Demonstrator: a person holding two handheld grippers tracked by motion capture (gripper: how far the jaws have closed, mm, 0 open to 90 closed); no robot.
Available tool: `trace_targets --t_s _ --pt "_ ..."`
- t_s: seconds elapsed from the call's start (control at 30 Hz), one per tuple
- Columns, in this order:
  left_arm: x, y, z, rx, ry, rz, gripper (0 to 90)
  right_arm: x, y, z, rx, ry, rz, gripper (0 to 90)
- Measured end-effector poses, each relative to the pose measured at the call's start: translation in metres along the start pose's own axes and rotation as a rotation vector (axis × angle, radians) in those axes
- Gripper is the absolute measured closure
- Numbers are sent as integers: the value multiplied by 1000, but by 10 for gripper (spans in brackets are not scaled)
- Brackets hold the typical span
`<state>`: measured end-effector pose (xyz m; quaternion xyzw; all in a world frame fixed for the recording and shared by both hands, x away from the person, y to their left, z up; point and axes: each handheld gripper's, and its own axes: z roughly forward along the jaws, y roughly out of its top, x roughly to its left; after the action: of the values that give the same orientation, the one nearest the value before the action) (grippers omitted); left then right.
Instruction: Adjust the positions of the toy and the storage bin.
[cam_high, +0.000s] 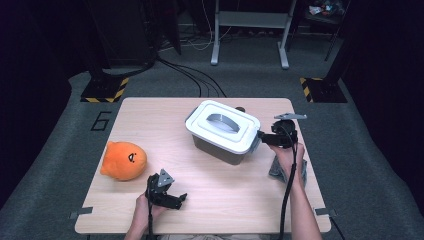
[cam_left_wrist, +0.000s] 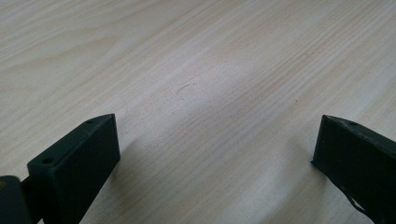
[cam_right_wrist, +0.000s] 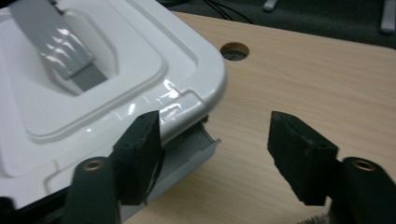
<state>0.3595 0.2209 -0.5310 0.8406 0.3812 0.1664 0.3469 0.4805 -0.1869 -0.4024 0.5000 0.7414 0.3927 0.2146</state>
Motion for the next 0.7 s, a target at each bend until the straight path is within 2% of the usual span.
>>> trace_targets --t_s 0.17,0.2,0.37,0.53,0.63,0.7 --pt "0 0 0 0 0 0 2 16 15 2 -13 81 -109 319" --pt "0 0 0 0 0 -1 2 21 19 5 -7 104 -140 319" --pt "0 0 0 0 0 0 2 43 34 19 17 160 -243 354" --pt "0 0 0 -3 2 -2 2 58 45 34 31 205 -316 437" --pt "0 0 0 0 0 0 2 61 47 41 31 220 -350 489" --pt "0 0 0 0 0 -1 2 63 47 44 37 233 -345 523"
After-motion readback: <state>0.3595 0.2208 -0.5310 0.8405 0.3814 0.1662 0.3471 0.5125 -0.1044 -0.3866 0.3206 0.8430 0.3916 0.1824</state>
